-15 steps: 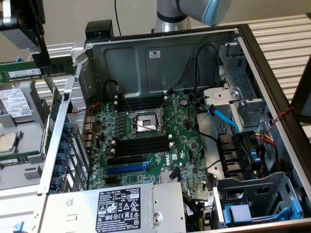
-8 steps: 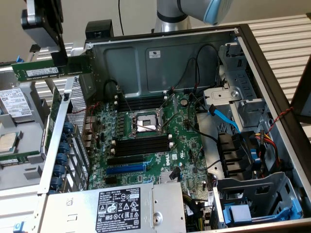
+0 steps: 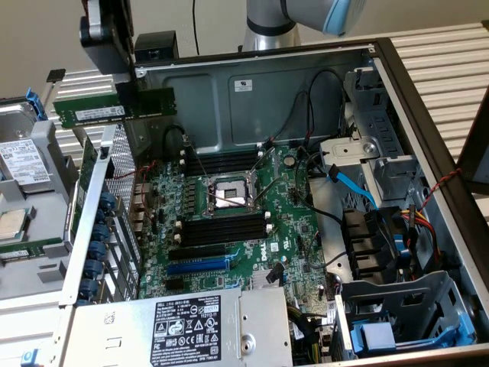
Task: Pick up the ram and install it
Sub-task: 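Pick up the ram and move it above insertion slot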
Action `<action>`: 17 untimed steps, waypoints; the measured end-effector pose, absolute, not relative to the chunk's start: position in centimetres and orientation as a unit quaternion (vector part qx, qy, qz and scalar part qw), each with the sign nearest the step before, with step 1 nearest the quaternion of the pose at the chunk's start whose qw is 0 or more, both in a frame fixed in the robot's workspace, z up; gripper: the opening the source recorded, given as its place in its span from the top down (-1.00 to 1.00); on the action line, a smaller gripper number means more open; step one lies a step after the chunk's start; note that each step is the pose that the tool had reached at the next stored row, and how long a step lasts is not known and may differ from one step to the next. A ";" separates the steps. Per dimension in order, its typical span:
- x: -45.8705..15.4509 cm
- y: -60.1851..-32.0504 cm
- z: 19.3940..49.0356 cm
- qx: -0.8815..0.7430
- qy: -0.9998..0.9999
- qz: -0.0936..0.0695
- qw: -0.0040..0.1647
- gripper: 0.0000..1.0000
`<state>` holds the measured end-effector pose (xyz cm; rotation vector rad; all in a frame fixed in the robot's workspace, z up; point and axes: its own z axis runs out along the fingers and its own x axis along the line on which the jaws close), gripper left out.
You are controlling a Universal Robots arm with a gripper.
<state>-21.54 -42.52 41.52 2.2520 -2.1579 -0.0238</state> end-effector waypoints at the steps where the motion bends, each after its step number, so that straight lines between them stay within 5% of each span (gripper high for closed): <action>1: -21.1 -42.5 41.5 0.722 -0.692 -0.008 0.011 0.75; 17: -15.4 -42.5 40.7 0.721 -0.692 0.000 0.019 0.75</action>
